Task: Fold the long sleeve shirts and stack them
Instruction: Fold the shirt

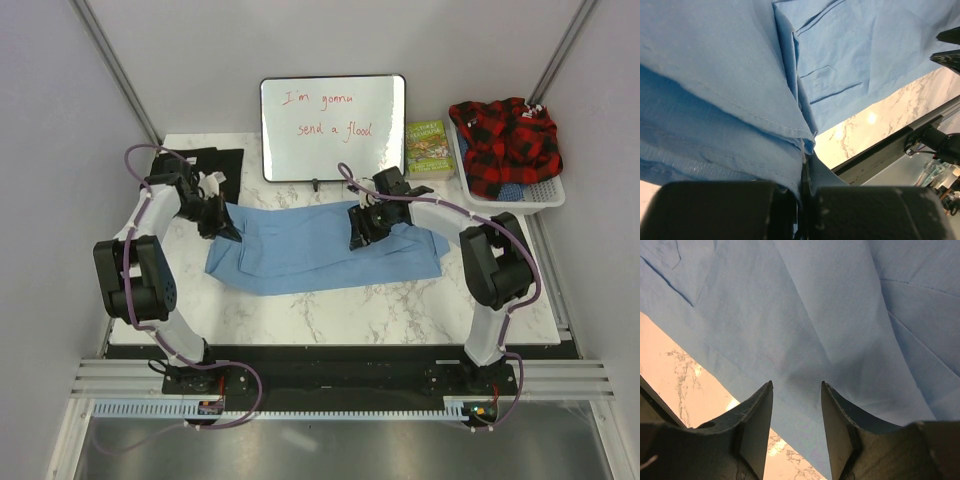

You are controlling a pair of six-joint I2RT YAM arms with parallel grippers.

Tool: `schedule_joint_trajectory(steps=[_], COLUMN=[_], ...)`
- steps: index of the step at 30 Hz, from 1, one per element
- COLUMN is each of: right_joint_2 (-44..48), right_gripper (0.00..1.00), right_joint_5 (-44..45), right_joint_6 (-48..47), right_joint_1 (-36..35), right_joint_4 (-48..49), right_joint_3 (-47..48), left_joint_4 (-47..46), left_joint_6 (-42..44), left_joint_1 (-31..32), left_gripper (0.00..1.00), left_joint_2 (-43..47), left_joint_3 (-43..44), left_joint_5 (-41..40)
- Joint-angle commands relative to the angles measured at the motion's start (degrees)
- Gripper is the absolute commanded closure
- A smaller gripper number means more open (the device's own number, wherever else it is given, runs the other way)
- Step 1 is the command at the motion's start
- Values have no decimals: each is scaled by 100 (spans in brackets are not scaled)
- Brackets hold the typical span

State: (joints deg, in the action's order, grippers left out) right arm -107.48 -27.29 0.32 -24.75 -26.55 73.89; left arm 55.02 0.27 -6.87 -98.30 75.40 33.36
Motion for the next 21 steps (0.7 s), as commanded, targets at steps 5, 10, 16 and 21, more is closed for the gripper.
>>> schedule_joint_trajectory(steps=[5,10,16,21], right_joint_2=[-308,-326,-335,-379], right_gripper=[51,52,52,52], right_joint_5=[-31,-57,-110,-145], right_joint_6=[-225,-216,-181,-155], right_joint_1=[-12,-12,-12,-12], right_joint_4=[-44,-9,44,79], right_joint_3=[-24,-15,3,56], left_joint_4=[184,18,-439,-931], left_joint_6=[-510,-967,-1609,-2127], left_joint_1=[326,913,1776,2347], left_gripper=[98,98,96,91], left_joint_2=[-22,-31,-303,-891], left_joint_3=[309,493,651,818], left_joint_5=[636,627,487,224])
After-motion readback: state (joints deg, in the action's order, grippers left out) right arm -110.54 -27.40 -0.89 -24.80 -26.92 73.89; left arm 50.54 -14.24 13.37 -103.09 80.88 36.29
